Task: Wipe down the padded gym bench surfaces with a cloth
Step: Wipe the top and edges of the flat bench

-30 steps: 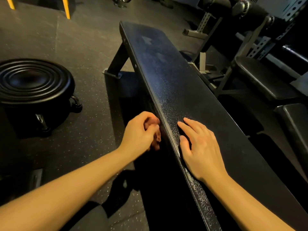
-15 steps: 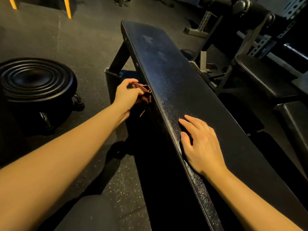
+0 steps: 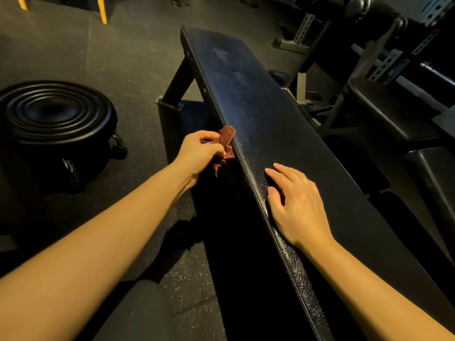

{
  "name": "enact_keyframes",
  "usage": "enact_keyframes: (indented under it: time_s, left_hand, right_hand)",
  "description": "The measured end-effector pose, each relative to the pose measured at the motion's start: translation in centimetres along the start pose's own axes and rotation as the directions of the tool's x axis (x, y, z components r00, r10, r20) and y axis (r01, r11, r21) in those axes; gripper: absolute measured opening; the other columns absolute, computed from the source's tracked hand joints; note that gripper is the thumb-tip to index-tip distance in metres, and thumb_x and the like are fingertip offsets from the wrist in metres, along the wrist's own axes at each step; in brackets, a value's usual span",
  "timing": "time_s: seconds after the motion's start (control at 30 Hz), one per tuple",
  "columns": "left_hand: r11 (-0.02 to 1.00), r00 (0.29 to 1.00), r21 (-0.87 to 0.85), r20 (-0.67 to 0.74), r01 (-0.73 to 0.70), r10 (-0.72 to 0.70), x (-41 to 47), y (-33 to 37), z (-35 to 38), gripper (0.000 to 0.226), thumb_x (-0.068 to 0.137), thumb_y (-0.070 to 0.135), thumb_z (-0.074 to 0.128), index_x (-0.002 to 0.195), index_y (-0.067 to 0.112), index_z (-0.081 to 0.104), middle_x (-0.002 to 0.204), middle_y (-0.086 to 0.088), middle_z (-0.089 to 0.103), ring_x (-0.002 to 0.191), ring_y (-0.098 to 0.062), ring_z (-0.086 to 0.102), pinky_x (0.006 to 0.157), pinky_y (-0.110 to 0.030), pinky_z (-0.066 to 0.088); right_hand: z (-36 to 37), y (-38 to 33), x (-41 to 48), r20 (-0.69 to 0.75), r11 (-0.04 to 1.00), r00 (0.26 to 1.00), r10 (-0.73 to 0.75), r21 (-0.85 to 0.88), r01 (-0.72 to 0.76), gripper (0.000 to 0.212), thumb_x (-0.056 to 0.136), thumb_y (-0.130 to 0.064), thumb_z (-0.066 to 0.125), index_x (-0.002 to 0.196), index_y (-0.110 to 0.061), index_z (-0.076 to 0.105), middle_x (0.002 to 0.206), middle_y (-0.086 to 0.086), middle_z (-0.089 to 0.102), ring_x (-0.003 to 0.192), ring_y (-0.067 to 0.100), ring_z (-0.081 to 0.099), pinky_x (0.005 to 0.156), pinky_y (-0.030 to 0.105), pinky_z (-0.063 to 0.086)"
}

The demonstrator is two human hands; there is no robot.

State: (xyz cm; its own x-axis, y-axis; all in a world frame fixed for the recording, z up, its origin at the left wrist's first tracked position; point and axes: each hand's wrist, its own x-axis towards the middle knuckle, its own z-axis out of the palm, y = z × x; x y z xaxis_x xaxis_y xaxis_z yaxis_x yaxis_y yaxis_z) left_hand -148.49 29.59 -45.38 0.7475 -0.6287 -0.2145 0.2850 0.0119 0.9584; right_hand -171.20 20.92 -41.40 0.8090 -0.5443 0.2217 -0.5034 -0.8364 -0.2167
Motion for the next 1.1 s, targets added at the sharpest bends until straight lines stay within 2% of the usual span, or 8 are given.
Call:
enact_keyframes:
  time_s: [0.17, 0.27, 0.47, 0.67, 0.73, 0.83, 1.0, 1.1]
  left_hand:
    - [0.977, 0.993, 0.197, 0.092, -0.085, 0.068, -5.8, -1.8, 1.0, 0.035, 0.074, -0.009, 0.074, 0.091, 0.021, 0.07, 0.09, 0.0, 0.068, 0.069, -0.002, 0.063, 0.062, -0.009, 0.046]
    - [0.982, 0.973, 0.184, 0.231, -0.042, -0.001, -9.6, -4.0, 1.2, 0.033, 0.068, 0.003, 0.089, 0.089, 0.021, 0.073, 0.091, 0.001, 0.07, 0.075, -0.003, 0.064, 0.073, -0.013, 0.047]
    - [0.993, 0.995, -0.078, -0.046, -0.087, 0.083, -4.9, -0.7, 1.7, 0.033, 0.087, -0.019, 0.06, 0.115, 0.0, 0.056, 0.08, -0.013, 0.077, 0.057, -0.031, 0.071, 0.056, -0.043, 0.062]
    - [0.997, 0.996, 0.031, -0.048, -0.074, 0.076, -6.8, -2.0, 2.5, 0.018, 0.084, -0.003, 0.076, 0.095, 0.009, 0.067, 0.079, -0.011, 0.076, 0.069, -0.032, 0.075, 0.07, -0.048, 0.064]
    - [0.998, 0.995, 0.047, 0.101, -0.03, 0.025, -10.8, -4.1, 3.0, 0.018, 0.084, -0.011, 0.073, 0.088, 0.005, 0.065, 0.066, -0.003, 0.071, 0.057, -0.02, 0.071, 0.058, -0.036, 0.061]
    - [0.976, 0.973, 0.21, 0.232, -0.057, 0.007, -14.6, -5.0, 3.1, 0.021, 0.079, -0.005, 0.081, 0.079, 0.013, 0.071, 0.064, 0.01, 0.068, 0.06, 0.003, 0.062, 0.063, -0.012, 0.047]
    - [0.994, 0.992, 0.08, -0.097, -0.071, 0.079, -7.6, -0.4, 2.8, 0.015, 0.086, -0.01, 0.072, 0.092, 0.004, 0.069, 0.061, 0.008, 0.068, 0.052, 0.001, 0.065, 0.056, -0.015, 0.049]
    - [0.999, 0.994, -0.035, -0.109, -0.035, 0.031, -8.6, -0.4, 3.9, 0.012, 0.089, -0.01, 0.067, 0.096, 0.0, 0.066, 0.068, -0.01, 0.071, 0.051, -0.019, 0.067, 0.052, -0.03, 0.055]
  right_hand:
    - [0.0, -0.1, -0.1, -0.008, 1.0, 1.0, -0.002, -0.001, 0.002, 0.04, 0.103, -0.027, 0.05, 0.143, -0.025, 0.057, 0.152, -0.007, 0.049, 0.142, 0.01, 0.037, 0.117, 0.035, 0.026]
    - [0.0, -0.1, 0.0, -0.011, 1.0, 1.0, 0.0, 0.003, 0.0, 0.041, 0.102, -0.028, 0.05, 0.143, -0.025, 0.057, 0.152, -0.007, 0.049, 0.142, 0.01, 0.037, 0.117, 0.036, 0.027]
    - [0.0, 0.0, 0.0, -0.015, 1.0, 1.0, 0.006, 0.015, -0.006, 0.041, 0.103, -0.031, 0.047, 0.143, -0.026, 0.057, 0.152, -0.009, 0.049, 0.143, 0.009, 0.037, 0.118, 0.035, 0.027]
    - [0.2, 0.1, 0.1, -0.029, 1.0, 1.0, 0.004, 0.003, -0.004, 0.042, 0.102, -0.032, 0.046, 0.141, -0.025, 0.058, 0.151, -0.007, 0.05, 0.141, 0.01, 0.038, 0.117, 0.035, 0.027]
    - [0.4, 0.1, 0.0, -0.041, 1.0, 0.999, -0.001, 0.009, 0.002, 0.045, 0.099, -0.034, 0.044, 0.14, -0.024, 0.06, 0.149, -0.006, 0.052, 0.14, 0.011, 0.04, 0.116, 0.037, 0.029]
    - [0.3, 0.1, 0.1, -0.041, 1.0, 0.999, 0.001, 0.008, 0.0, 0.042, 0.1, -0.032, 0.047, 0.14, -0.024, 0.06, 0.149, -0.006, 0.052, 0.141, 0.011, 0.04, 0.116, 0.037, 0.03]
    - [0.4, 0.2, 0.1, -0.035, 1.0, 0.999, -0.003, 0.013, 0.003, 0.042, 0.101, -0.03, 0.048, 0.141, -0.024, 0.059, 0.15, -0.006, 0.051, 0.141, 0.011, 0.038, 0.115, 0.034, 0.027]
    - [0.4, 0.3, 0.1, -0.045, 1.0, 0.999, 0.0, 0.011, 0.0, 0.04, 0.101, -0.028, 0.051, 0.14, -0.023, 0.06, 0.15, -0.005, 0.051, 0.141, 0.013, 0.039, 0.115, 0.034, 0.027]
